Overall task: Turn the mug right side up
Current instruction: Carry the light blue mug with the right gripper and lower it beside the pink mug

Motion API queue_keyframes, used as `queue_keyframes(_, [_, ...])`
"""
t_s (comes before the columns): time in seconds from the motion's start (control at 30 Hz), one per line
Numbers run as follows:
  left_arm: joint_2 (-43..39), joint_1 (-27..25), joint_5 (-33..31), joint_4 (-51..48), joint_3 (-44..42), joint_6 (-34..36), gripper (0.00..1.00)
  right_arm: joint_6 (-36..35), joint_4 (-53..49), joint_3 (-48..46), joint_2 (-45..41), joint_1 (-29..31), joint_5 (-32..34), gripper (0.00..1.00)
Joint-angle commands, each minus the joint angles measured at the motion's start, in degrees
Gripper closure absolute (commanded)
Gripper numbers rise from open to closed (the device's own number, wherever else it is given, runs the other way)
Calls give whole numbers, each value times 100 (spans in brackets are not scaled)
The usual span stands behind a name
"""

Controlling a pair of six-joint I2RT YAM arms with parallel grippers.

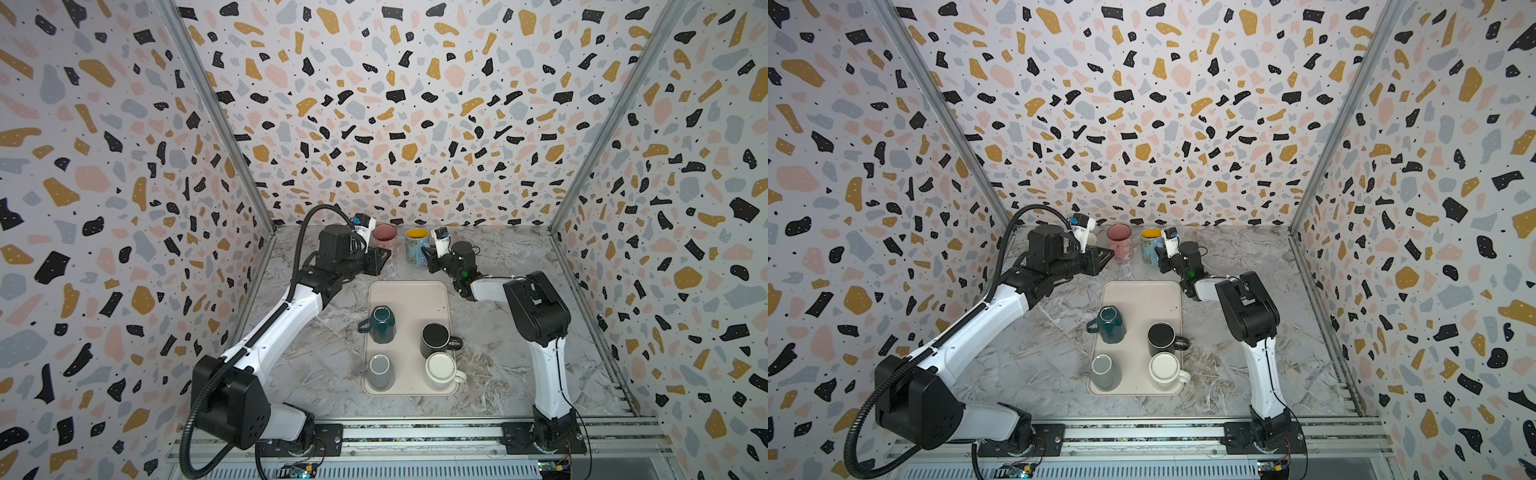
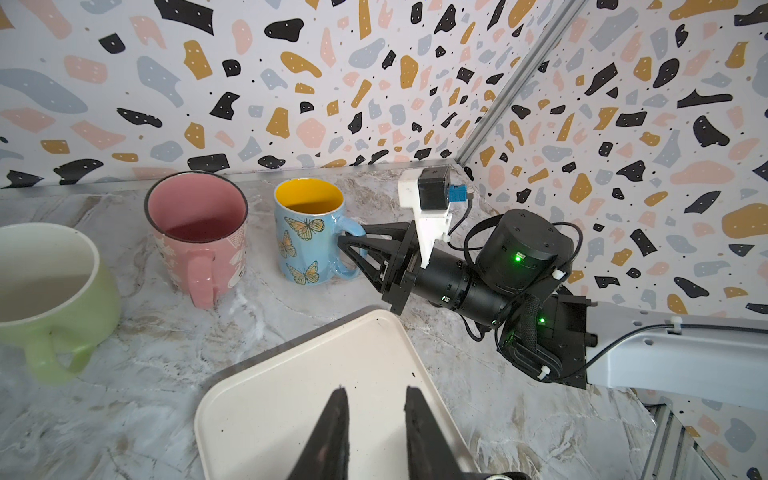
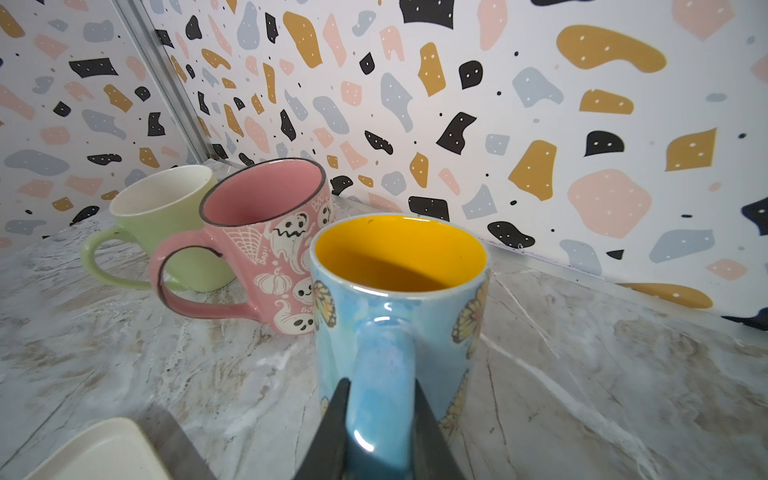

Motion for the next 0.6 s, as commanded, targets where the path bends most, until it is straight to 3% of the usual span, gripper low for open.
queue_keyframes(0.0, [-141,26,71,163,-74,91,75,70,531,-69,-262,32,-6,78])
queue_keyframes(0.17, [-138,26,84,181,-82,110,75,103,555,-187,-271,56,1,72])
queue_keyframes(0.57, [-143,28,114,190,-124,128,75,160,500,-360,-319,65,104,71])
